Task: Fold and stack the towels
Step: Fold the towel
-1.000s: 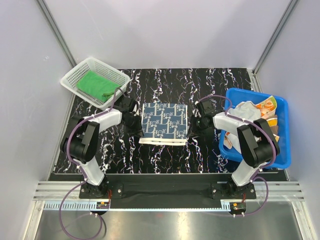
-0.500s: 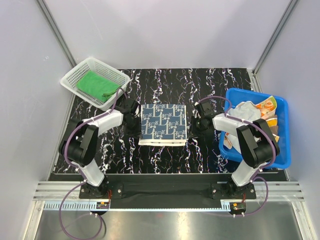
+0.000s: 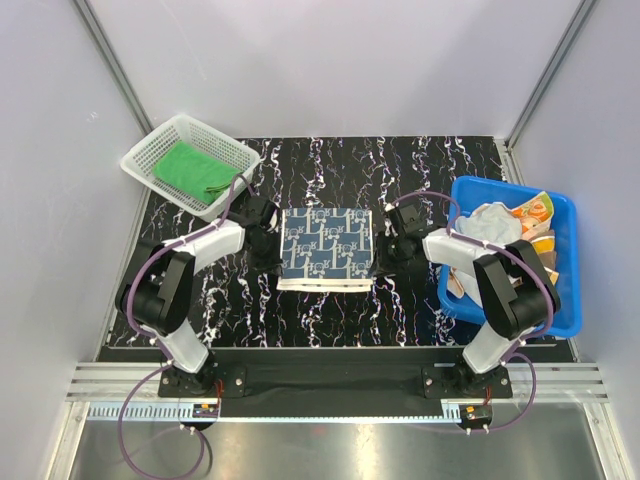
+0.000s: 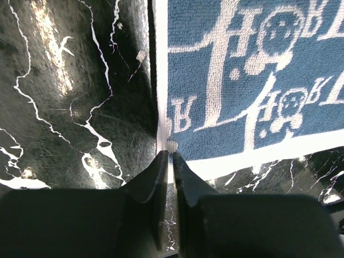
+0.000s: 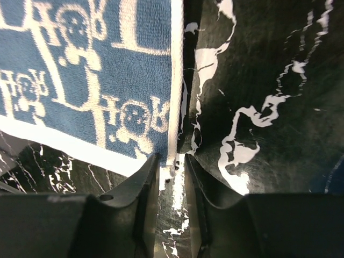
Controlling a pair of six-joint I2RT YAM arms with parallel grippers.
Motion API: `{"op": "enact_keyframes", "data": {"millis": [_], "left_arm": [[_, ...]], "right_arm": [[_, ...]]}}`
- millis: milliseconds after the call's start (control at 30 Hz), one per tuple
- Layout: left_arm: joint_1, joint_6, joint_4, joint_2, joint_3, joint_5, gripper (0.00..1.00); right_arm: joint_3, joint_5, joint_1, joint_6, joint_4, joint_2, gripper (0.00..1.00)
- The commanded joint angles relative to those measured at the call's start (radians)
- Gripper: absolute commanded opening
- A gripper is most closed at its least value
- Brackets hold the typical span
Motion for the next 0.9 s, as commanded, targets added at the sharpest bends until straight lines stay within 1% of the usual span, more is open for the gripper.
{"op": "enact_keyframes", "data": {"millis": [0,33,67,133,167,300,567,600,700,800,867], "left_arm": [[-0.002,0.0,0.039,0.008,-0.013,0.021,0.08],[-0.002,0.0,0.039,0.009,-0.013,0.018,0.01],[-0.002,-0.002,0.036,0.009,-0.012,0.02,0.0],[-0.003,0.001,0.029,0.008,0.001,0.021,0.0],[-0.003,0.001,0.02,0.005,0.005,0.021,0.0],[-0.008,-0.002,-0.01,-0.026,0.033,0.005,0.0],[-0.02,-0.008,-0.053,-0.061,0.065,-0.02,0.0],[-0.023,-0.007,-0.051,-0.061,0.06,-0.017,0.03],[-0.041,-0.011,-0.045,-0.054,0.048,-0.028,0.2],[-0.06,-0.017,-0.03,-0.034,0.034,-0.026,0.23],[-0.067,-0.022,-0.036,-0.016,0.036,-0.057,0.25]], "right_arm": [[-0.002,0.018,0.024,0.009,0.041,0.03,0.31],[-0.001,0.021,0.027,0.012,0.041,0.036,0.29],[0.002,0.026,0.032,0.012,0.037,0.039,0.27],[0.004,0.046,0.033,0.014,0.026,0.035,0.19],[0.007,0.052,0.033,0.011,0.023,0.029,0.1],[0.034,0.066,0.035,0.0,-0.026,-0.002,0.0],[0.071,0.047,0.044,0.006,-0.078,-0.047,0.0],[0.07,0.049,0.045,0.006,-0.078,-0.045,0.0],[0.062,0.049,0.05,0.008,-0.071,-0.039,0.0],[0.053,0.049,0.053,0.012,-0.061,-0.031,0.0],[0.053,0.046,0.055,0.014,-0.058,-0.027,0.0]]}}
